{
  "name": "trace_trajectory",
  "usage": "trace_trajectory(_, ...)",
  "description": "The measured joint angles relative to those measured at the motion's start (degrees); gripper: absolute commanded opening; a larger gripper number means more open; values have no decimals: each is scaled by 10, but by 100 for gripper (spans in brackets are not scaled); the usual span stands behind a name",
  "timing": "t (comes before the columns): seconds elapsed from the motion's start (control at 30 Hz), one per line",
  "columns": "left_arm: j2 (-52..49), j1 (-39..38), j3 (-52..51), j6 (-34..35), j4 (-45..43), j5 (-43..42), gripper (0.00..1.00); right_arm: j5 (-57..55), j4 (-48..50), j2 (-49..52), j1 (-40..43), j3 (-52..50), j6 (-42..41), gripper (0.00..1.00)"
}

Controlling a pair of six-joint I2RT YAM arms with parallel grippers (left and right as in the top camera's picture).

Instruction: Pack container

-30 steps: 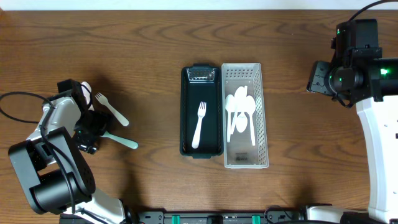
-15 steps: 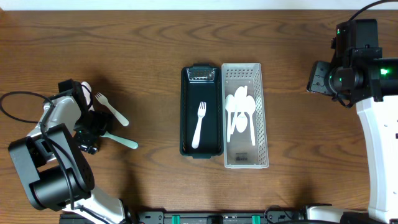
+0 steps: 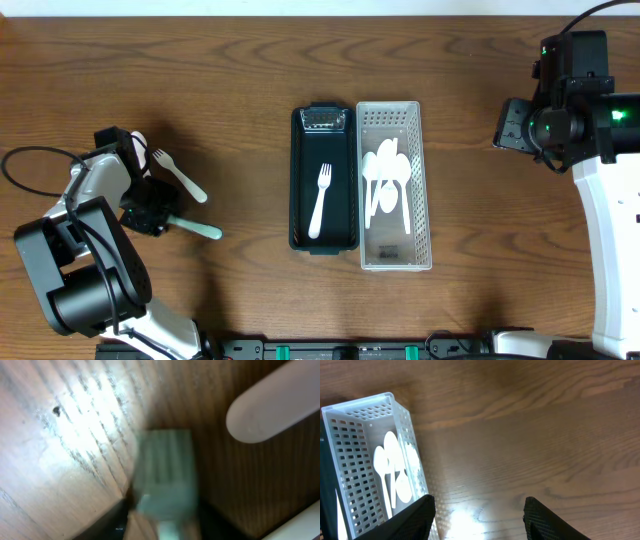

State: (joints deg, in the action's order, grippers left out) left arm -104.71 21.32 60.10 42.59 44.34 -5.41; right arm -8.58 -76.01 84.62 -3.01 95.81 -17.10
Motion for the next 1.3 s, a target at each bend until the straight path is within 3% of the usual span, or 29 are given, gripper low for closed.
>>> trace_trajectory(0.2,0,0,0,-3,0,-2,29,0,0,0,0,0,0,61)
trace_trajectory(0.53,-1,0,1,-8,3,-9,23,0,0,0,0,0,0,61)
trace_trajectory(0.9,48,-10,61,-42,99,-29,19,0,0,0,0,0,0,61)
trace_trajectory(1.1,163,-86,94,-81,127,-32,19,0,2,0,0,0,0,61)
trace_trajectory(1.3,240,-224,99,-98,121,-33,19,0,2,0,0,0,0,61)
